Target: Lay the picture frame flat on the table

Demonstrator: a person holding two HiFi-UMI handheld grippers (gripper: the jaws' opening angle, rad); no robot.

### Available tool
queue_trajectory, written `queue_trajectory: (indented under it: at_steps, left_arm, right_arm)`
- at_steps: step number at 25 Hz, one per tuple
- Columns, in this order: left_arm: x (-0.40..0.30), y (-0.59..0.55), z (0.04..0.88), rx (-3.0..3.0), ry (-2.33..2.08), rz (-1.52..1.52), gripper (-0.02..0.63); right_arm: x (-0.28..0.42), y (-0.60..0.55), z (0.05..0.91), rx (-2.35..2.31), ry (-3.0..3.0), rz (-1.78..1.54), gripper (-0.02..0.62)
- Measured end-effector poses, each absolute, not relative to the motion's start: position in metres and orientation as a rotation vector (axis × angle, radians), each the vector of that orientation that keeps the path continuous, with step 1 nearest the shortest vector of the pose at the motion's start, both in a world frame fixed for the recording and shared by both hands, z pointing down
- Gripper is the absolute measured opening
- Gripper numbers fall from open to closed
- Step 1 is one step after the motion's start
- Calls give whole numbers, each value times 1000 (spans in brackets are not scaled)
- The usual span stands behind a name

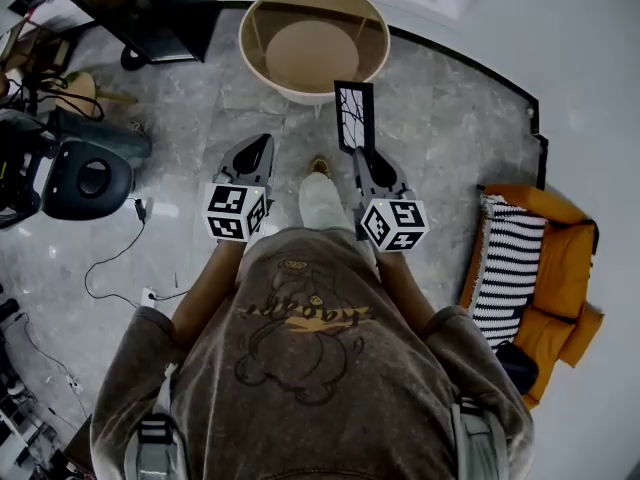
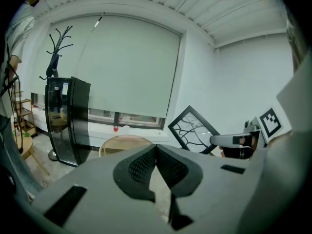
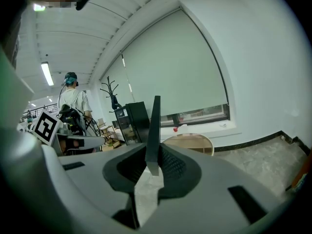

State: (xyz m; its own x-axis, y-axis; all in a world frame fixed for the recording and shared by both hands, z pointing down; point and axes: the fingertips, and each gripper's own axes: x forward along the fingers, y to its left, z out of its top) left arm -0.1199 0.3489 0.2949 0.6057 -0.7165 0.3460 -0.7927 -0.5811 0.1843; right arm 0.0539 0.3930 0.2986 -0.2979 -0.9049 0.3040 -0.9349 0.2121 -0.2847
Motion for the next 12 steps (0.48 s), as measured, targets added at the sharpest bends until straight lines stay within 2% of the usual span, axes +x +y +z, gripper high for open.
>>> queue_trajectory:
  at_steps: [12]
  left_arm:
    - [-91,278,286,2473,-1249,359,17]
  right_arm:
    - [83,313,293,1771,-2418,693,81]
